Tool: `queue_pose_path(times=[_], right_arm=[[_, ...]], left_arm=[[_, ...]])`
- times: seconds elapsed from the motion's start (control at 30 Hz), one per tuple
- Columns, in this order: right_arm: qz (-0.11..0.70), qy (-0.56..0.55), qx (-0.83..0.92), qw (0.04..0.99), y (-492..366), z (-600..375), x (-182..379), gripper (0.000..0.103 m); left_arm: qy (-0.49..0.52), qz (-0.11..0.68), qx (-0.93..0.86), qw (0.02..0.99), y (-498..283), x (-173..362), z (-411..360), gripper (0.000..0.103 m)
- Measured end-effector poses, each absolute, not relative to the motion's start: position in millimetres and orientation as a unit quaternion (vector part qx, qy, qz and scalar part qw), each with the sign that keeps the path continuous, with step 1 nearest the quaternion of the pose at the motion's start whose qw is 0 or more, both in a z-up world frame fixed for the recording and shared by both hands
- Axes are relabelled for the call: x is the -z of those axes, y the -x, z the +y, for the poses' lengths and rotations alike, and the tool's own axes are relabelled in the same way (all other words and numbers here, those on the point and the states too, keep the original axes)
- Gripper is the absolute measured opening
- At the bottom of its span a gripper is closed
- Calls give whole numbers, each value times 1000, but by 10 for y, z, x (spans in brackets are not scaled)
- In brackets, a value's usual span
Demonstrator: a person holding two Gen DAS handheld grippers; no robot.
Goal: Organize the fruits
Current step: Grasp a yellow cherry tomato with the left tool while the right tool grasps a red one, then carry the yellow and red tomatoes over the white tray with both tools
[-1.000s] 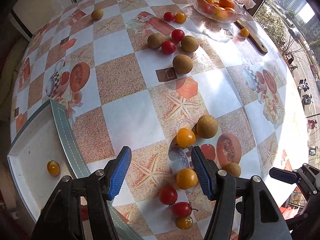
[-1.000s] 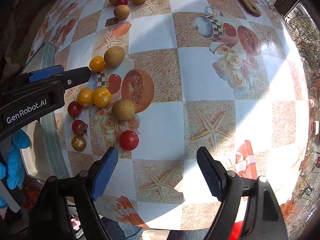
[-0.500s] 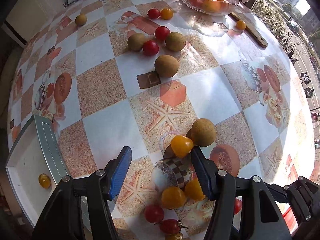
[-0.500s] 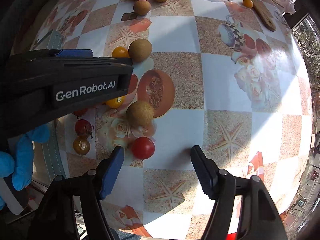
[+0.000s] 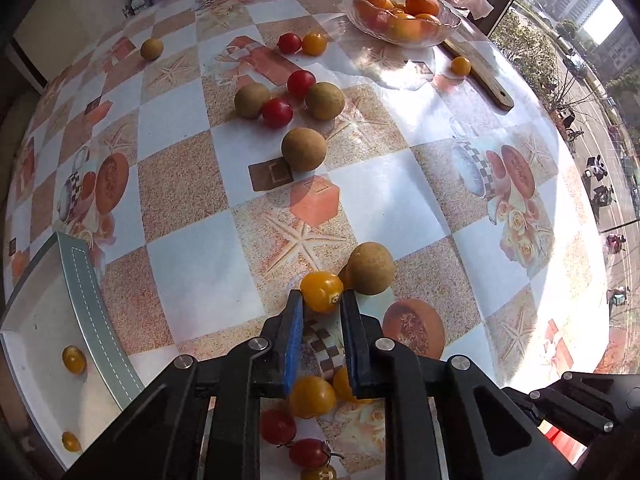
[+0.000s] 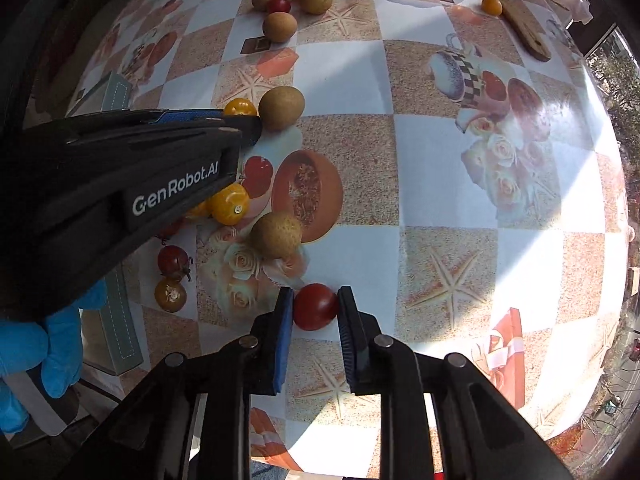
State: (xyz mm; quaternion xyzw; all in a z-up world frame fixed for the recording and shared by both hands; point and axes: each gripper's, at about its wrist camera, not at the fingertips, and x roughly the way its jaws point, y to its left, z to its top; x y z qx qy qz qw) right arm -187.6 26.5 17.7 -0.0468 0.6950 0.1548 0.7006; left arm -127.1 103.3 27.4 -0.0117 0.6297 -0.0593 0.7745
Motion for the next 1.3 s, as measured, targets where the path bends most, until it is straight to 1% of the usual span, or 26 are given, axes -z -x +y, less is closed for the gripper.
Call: queue_pose_path(times=[0.17, 0.47, 0.6, 0.87, 1.3], right_arm=[[695, 27, -154, 702, 1842, 148, -256, 24], [686, 26, -164, 709, 1636, 89, -458, 24], [680, 35, -174, 711, 1693, 64, -592, 24], [669, 65, -203, 712, 1655, 381, -716, 24], [650, 123, -282, 695, 1793, 1301, -848, 24]], left_arm=[[33, 618, 46, 784, 1314, -452, 1244, 20], [67, 602, 15, 796, 1553, -662, 1689, 20], [84, 595, -6, 800, 1671, -720, 1841, 20], [116, 581, -46, 805, 1975, -838, 2208, 20], [169, 568, -132, 795, 2661, -886, 2884, 20]])
